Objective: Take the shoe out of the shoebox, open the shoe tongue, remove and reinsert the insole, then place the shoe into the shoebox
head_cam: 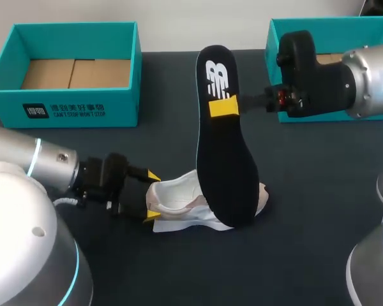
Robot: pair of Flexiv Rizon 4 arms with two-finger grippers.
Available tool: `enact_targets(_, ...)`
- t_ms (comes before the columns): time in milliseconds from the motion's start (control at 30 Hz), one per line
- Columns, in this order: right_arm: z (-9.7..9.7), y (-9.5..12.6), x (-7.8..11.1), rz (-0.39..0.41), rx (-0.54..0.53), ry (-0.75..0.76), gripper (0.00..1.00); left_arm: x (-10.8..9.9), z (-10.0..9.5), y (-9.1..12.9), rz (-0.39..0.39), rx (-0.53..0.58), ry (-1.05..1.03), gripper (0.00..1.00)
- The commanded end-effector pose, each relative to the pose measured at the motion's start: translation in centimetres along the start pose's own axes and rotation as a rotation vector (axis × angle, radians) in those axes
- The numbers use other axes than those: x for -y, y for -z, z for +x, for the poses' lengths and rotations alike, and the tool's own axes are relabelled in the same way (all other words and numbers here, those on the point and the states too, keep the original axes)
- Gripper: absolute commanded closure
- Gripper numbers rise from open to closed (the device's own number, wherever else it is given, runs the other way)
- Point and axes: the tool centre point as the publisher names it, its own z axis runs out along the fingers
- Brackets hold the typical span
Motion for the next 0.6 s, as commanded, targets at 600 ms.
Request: enact_targets(600,-0.1,-0.3,-0.1,0.002,0.001,-0.002,1.00,3.3,-0.3,1.5,-0.555,-0.099,0.083,0.00)
